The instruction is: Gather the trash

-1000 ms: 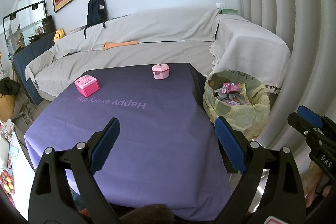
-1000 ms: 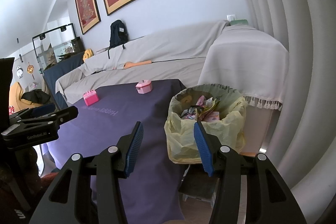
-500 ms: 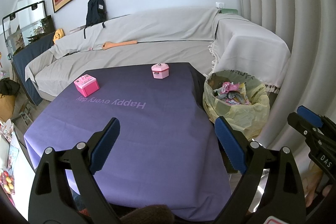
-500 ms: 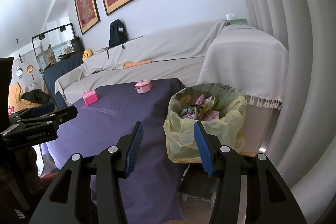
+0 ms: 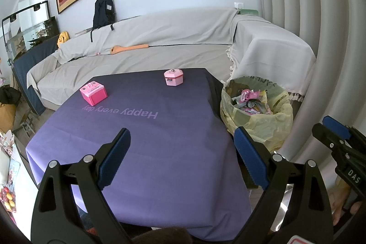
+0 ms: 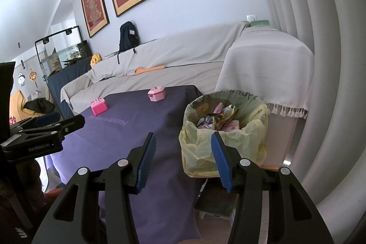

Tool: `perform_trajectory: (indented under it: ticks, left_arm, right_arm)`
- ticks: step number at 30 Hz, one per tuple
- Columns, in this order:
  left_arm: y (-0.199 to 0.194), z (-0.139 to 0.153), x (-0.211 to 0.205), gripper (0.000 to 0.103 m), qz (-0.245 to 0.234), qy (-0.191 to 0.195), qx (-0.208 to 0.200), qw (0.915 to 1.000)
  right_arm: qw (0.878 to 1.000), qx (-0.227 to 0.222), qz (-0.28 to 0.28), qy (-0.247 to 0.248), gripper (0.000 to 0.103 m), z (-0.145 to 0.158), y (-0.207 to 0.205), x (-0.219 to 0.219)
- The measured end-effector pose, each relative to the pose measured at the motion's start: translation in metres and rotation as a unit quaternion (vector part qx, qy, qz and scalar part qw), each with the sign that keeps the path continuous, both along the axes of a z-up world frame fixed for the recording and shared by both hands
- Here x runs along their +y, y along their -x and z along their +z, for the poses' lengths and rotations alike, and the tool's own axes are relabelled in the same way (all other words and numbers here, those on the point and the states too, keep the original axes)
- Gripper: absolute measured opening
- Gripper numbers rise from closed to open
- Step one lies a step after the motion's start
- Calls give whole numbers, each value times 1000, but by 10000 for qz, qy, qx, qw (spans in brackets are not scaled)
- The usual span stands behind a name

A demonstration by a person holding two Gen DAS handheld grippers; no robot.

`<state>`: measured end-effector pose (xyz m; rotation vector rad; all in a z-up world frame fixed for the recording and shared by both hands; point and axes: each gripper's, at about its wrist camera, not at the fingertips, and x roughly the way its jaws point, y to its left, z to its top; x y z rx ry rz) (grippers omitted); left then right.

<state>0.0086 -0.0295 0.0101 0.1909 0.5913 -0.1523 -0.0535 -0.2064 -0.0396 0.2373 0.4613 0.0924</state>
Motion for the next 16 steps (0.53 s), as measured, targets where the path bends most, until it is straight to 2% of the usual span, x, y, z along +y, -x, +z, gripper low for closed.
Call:
perform_trajectory:
  ticks: [7,10,13,16]
  left_arm:
    - [-2,-1,1,87,7,8,46,10000]
    - [-11,-5,4,87,42,82,275,9996]
    - [-31,-10,19,87,205,234,503,9983]
    - [-74,-19,57,87,606,266,675,9955]
  right_arm:
    - [10000,31,-11,9,48,-1,-1,1]
    - [9999,110,-2,54,48,-3,-3,4]
    - [9997,214,23,137,57,-6,-14,8]
    - [9989,400,168,157,58,-8,-40,18]
